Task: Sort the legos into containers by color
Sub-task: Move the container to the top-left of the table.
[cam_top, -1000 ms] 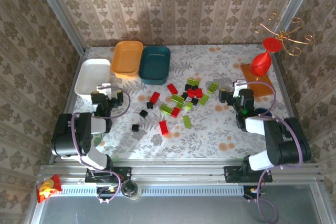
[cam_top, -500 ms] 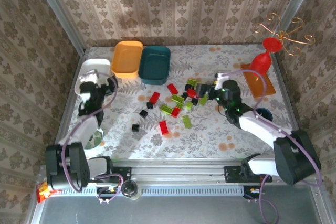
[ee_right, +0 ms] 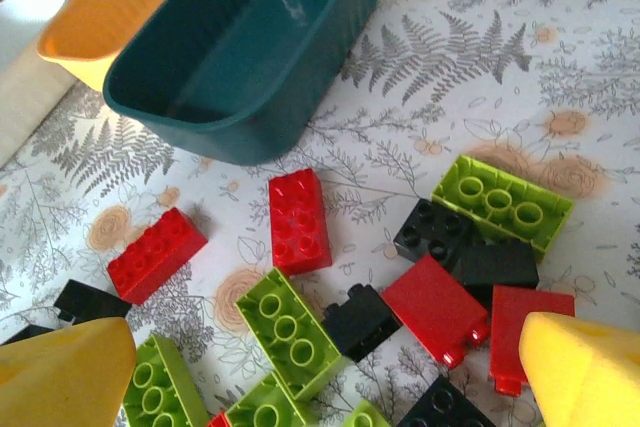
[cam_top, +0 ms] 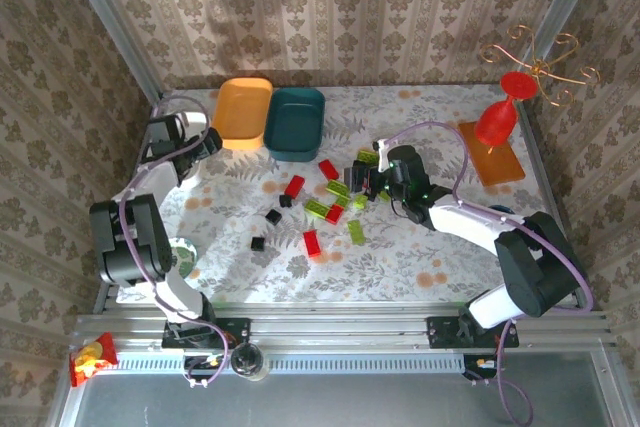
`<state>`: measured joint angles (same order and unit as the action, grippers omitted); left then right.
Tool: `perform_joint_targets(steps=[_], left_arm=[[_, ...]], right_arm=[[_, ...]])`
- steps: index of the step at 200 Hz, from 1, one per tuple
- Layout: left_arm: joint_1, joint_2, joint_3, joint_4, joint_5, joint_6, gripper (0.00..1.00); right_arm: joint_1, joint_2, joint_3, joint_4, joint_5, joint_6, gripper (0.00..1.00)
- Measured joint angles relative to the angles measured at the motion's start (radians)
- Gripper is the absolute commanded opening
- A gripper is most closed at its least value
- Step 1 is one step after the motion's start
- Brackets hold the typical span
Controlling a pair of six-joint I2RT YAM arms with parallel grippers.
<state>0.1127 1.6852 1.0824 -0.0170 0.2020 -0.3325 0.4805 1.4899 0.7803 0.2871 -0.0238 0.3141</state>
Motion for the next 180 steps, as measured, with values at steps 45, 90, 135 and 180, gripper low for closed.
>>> perform_joint_targets(steps=[45,90,135,180], left_arm=[[-0.020,0.240,0.273,-0.119,-0.007,-0.003,1.00],[-0.062,0.387,0.493,-0.290,-0.127,0.072,1.00],[-0.078,0.366,0.457,-0.373,-0.177,0.137,1.00],[-0.078,0.186,0.261,-0.418,-0.205,0.187,1.00]], right_arm=[[0.000,0.006,0.000,0.000,-0.010,0.000,1.00],[0.000,0.020,0.000,0.000,-0.016,0.000,1.00],[0.000,0.027,0.000,0.001,-0.022,0.005,1.00],[0.000,0.047,0.000,0.000,-0.037,0.016,1.00]])
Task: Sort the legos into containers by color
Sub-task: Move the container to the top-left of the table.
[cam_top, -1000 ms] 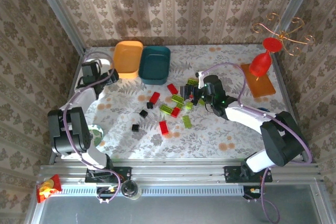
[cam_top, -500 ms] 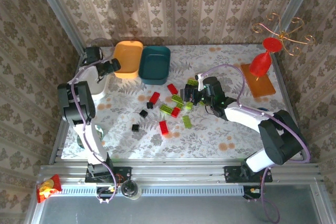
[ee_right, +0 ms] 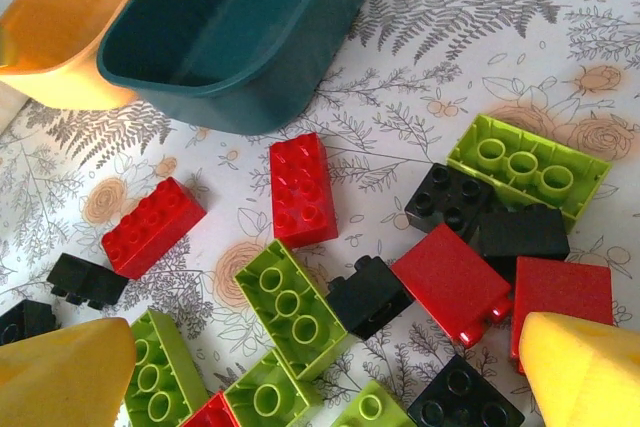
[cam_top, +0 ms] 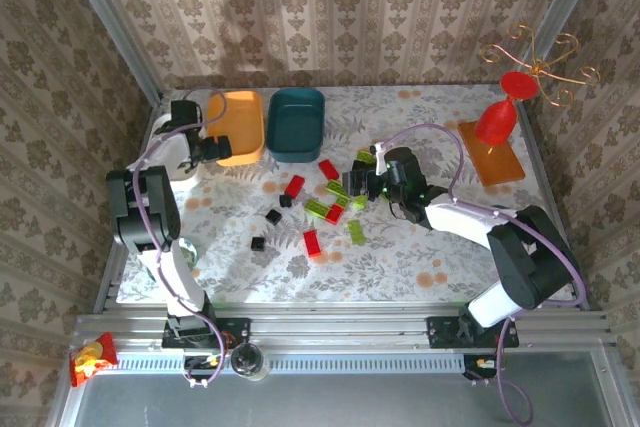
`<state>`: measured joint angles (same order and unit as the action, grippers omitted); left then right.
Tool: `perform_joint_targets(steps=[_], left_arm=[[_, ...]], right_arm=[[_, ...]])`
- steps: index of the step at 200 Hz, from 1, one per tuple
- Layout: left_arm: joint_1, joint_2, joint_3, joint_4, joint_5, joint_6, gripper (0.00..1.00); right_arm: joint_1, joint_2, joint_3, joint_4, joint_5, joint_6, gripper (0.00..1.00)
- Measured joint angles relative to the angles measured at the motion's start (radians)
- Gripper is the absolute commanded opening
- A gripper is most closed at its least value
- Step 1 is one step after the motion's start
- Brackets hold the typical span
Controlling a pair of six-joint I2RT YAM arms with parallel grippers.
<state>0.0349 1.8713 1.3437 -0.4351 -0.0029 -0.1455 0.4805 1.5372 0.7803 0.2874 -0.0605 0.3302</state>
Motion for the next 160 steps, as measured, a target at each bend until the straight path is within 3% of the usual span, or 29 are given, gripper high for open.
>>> perform_joint_targets(steps=[58,121,160], left_arm=[[0.012,-0.076,-0.078,0.006,0.036,0.015,0.98],[0.025,0.195,0.238,0.016,0.218,-0.018,0.89],[-0.006,0.264,0.316,0.000,0.269,-0.018,0.87]], right_arm=[[0.000,0.005,0.000,0.000,0.000,0.014,1.00],[0.000,0.005,0.000,0.000,0.000,0.014,1.00],[0.000,0.005,0.000,0.000,0.000,0.014,1.00]])
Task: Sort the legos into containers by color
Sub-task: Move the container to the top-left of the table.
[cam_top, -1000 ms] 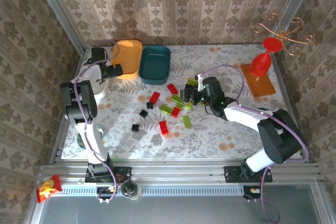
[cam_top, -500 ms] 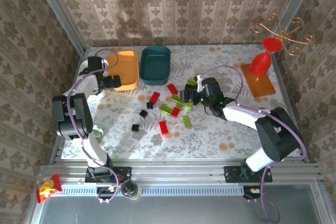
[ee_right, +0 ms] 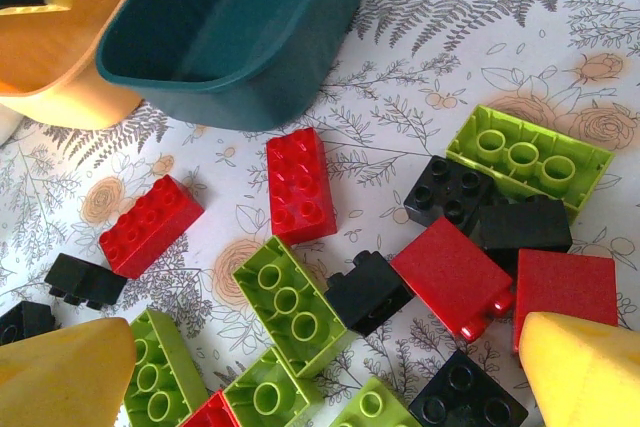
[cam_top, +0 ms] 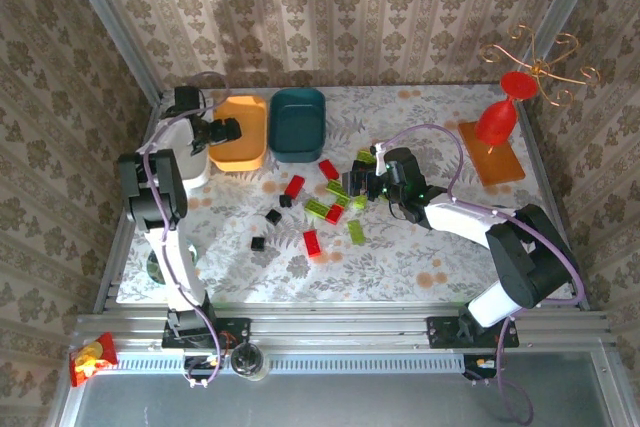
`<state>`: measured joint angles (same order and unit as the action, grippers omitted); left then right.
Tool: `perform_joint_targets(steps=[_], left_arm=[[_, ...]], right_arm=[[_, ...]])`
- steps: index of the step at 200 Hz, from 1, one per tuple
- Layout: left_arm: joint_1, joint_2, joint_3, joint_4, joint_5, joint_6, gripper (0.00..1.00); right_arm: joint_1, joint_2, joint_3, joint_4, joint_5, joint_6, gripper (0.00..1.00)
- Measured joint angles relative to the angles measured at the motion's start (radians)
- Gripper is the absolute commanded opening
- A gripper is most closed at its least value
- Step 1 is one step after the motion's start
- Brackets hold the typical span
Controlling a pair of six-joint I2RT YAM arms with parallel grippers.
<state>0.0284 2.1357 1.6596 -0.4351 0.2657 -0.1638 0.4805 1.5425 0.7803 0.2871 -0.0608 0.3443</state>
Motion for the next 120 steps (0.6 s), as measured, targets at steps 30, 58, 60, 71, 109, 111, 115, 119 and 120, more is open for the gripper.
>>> perform_joint_targets(steps=[30,58,60,71,109,111,115,119,120], left_arm=[[-0.037,0.026,0.043,-0.011,0.031,0.000,0.87],[-0.072,0.044,0.069,-0.015,0.052,0.000,0.86],[-0.074,0.045,0.071,-0.016,0.053,0.000,0.86],[-0.089,0.058,0.093,-0.020,0.060,-0.001,0.86],[-0.152,0.106,0.191,-0.038,0.072,-0.001,0.87],[-0.155,0.108,0.195,-0.038,0.072,-0.001,0.87],[-0.163,0.109,0.203,-0.041,0.072,-0.001,0.88],[-0.170,0.110,0.214,-0.045,0.072,-0.001,0.88],[-0.171,0.110,0.216,-0.046,0.072,-0.001,0.88]], right_arm=[[0.000,0.001,0.000,0.000,0.000,0.000,1.00],[0.000,0.004,0.000,0.000,0.000,0.000,1.00],[0.000,0.004,0.000,0.000,0.000,0.000,1.00],[0.000,0.004,0.000,-0.002,0.000,0.000,1.00],[0.000,0.004,0.000,-0.023,0.005,-0.005,1.00],[0.000,0.004,0.000,-0.024,0.005,-0.005,1.00],[0.000,0.004,0.000,-0.029,0.006,-0.007,1.00],[0.000,0.003,0.000,-0.034,0.008,-0.007,1.00],[0.000,0.003,0.000,-0.035,0.008,-0.007,1.00]])
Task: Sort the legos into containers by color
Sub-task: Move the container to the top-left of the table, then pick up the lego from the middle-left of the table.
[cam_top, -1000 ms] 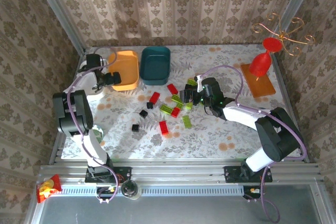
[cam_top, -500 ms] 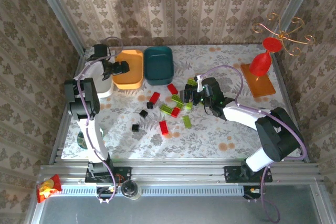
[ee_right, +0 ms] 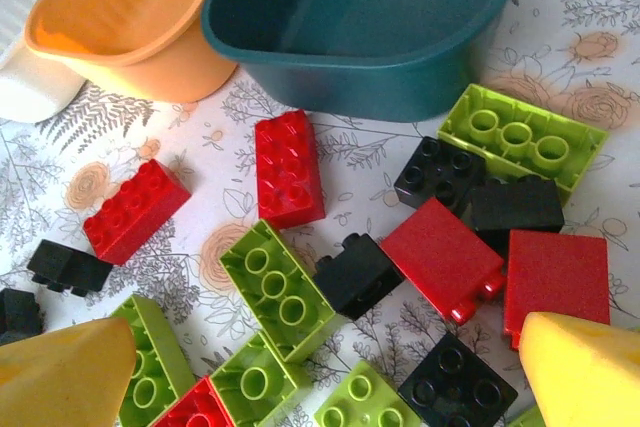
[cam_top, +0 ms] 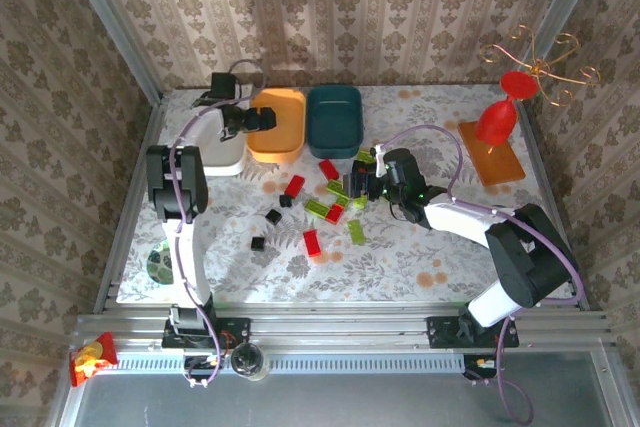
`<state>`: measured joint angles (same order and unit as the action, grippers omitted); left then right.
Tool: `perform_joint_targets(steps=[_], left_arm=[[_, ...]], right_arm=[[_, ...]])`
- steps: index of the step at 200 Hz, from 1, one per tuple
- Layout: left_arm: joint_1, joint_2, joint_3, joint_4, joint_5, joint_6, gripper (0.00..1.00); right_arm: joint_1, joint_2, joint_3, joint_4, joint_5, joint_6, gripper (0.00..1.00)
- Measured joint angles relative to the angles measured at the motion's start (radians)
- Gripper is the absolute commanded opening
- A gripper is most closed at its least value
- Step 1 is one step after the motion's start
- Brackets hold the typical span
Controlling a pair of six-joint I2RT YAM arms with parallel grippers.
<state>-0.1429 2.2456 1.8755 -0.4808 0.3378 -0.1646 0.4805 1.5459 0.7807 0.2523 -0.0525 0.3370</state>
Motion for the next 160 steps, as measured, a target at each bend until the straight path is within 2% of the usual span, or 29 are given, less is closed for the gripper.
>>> perform_joint_targets(steps=[31,46,64,84,111,160], left_arm=[[-0.037,-0.018,0.048,-0.006,-0.024,0.000,0.91],[-0.041,-0.077,-0.011,0.021,-0.070,0.000,0.91],[-0.041,-0.216,-0.184,0.060,-0.145,0.000,0.91],[-0.050,-0.435,-0.444,0.112,-0.216,-0.010,0.91],[-0.132,-0.694,-0.715,0.132,-0.269,-0.027,0.90],[-0.267,-0.890,-0.999,0.083,-0.285,-0.054,0.90]], right_arm=[[0.000,-0.012,0.008,-0.055,0.009,-0.001,1.00],[0.000,-0.028,0.008,-0.082,0.018,-0.005,1.00],[0.002,-0.050,0.008,-0.109,0.020,-0.016,1.00],[0.011,-0.071,0.005,-0.112,0.018,-0.027,0.99],[0.037,-0.089,-0.039,-0.060,-0.021,-0.053,0.97],[0.087,-0.119,-0.139,0.046,-0.111,-0.100,0.93]])
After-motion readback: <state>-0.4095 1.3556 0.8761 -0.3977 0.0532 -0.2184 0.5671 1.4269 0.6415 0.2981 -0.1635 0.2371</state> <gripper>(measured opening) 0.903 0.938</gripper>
